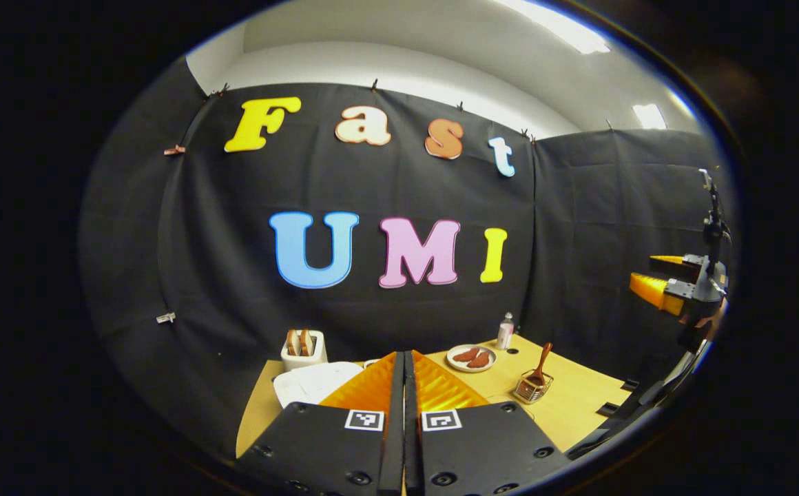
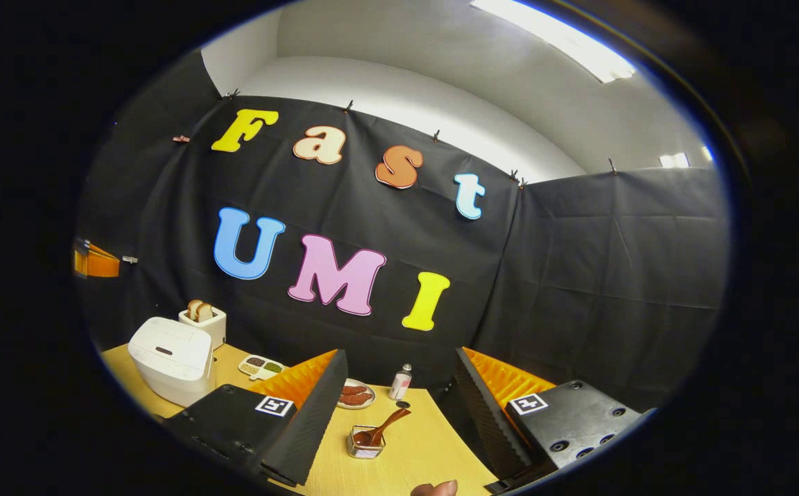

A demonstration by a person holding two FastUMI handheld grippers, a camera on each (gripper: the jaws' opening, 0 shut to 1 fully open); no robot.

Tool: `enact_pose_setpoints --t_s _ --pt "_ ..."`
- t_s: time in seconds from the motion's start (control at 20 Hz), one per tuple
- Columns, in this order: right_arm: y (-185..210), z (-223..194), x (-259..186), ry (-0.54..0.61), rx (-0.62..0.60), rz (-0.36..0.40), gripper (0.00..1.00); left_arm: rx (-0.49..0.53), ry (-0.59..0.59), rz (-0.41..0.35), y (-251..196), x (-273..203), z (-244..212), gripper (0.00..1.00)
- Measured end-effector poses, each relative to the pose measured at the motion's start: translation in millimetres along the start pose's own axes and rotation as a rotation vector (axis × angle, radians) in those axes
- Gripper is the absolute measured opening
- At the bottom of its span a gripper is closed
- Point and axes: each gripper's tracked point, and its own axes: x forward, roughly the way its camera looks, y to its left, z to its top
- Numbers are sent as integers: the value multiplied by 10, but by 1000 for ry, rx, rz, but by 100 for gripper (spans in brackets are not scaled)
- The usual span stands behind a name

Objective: Close the left gripper, press the button to open the rice cooker; take a wooden spoon from the chopstick holder with the right hand, scoop a spoonful of rice and pour it into the rice cooker, then put the wooden spoon back into the chopstick holder.

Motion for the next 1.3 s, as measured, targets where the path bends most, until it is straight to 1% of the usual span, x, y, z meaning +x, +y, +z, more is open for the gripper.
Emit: enact_pose_setpoints --t_s 0.15,0.3,0.4,0.45,0.55,0.65,0.7,0.85,0.95,1.15,1.3 --pt "-62 -73 -29 20 3 -21 97 -9 88 -27 148 284 -251 6" --pt "-84 -156 -26 46 28 -37 97 -62 158 -50 267 584 -536 6" --pt "-107 -186 -43 51 31 -48 97 -89 222 -32 410 796 -792 6" --pt "-115 -194 -49 52 28 -51 97 -111 252 -28 476 899 -903 6" --pt "-139 -209 -61 55 15 -60 97 -191 306 -26 582 1075 -1126 6" --pt "-192 -204 -74 57 8 -71 97 -270 355 -8 727 1259 -1318 6" --pt "-227 -199 -70 56 5 -79 97 -287 388 10 804 1322 -1451 6" --pt "-308 -217 -55 61 -2 -96 97 -296 469 48 972 1442 -1761 6" --pt "-381 -243 -79 68 -7 -115 98 -308 503 50 975 1491 -1908 6" --pt "-436 -287 -102 79 -1 -130 97 -302 555 48 931 1473 -2094 6" --pt "-443 -351 -109 97 -1 -131 97 -311 577 53 926 1464 -2125 7"
